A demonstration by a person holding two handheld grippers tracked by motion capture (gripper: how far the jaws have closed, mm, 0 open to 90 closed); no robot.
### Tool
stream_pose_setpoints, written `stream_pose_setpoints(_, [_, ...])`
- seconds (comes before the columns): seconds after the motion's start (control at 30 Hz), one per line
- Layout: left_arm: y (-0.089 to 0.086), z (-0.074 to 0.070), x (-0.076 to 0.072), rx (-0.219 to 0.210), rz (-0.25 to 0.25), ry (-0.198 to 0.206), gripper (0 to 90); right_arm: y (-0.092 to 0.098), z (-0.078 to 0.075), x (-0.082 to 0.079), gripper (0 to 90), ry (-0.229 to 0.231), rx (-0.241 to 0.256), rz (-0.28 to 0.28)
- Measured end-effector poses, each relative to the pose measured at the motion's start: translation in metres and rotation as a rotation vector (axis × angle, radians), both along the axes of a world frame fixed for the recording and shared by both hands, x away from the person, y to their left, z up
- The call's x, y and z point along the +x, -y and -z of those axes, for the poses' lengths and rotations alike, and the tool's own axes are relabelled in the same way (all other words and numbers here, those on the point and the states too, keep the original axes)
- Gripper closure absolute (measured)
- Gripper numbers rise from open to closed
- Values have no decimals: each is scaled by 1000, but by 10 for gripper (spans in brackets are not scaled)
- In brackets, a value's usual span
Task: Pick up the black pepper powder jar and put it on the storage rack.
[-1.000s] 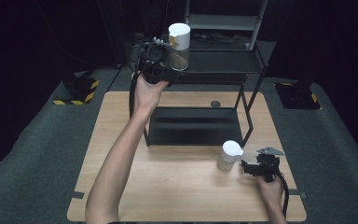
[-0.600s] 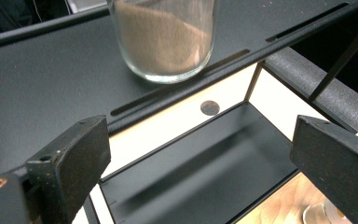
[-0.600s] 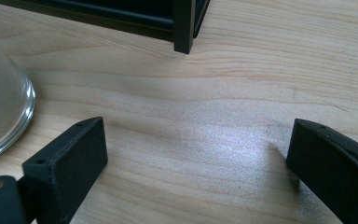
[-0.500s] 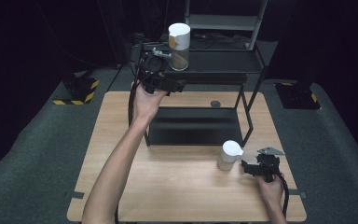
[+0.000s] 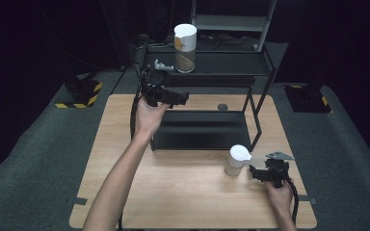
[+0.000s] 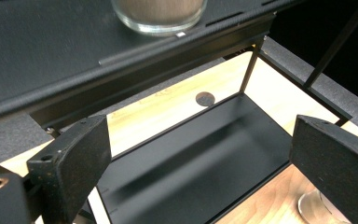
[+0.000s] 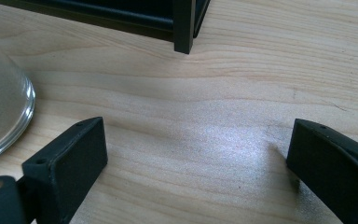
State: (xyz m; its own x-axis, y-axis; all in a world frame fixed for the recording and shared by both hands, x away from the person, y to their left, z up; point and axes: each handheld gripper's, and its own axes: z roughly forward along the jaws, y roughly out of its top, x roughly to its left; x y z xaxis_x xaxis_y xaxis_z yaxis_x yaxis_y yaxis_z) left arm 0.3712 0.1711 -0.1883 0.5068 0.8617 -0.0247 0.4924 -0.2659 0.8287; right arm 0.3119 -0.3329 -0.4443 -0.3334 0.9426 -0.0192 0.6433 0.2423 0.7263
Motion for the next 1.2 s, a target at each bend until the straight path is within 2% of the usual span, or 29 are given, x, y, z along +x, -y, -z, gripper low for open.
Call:
stream_pose_setpoints(0.6, [-2,29,-9,10,8,-17,58,0,0,0,43,0,0,0])
stream_pose_setpoints(0.77, [1,36,-13,27,13,-23,62,0,0,0,43,0,0,0])
stream_pose_setpoints(1.1, [3,52,-16,19,26,-37,62,0,0,0,43,0,0,0])
stream_pose_setpoints(1.2, [7,55,-17,38,25,-33,62,0,0,0,43,0,0,0])
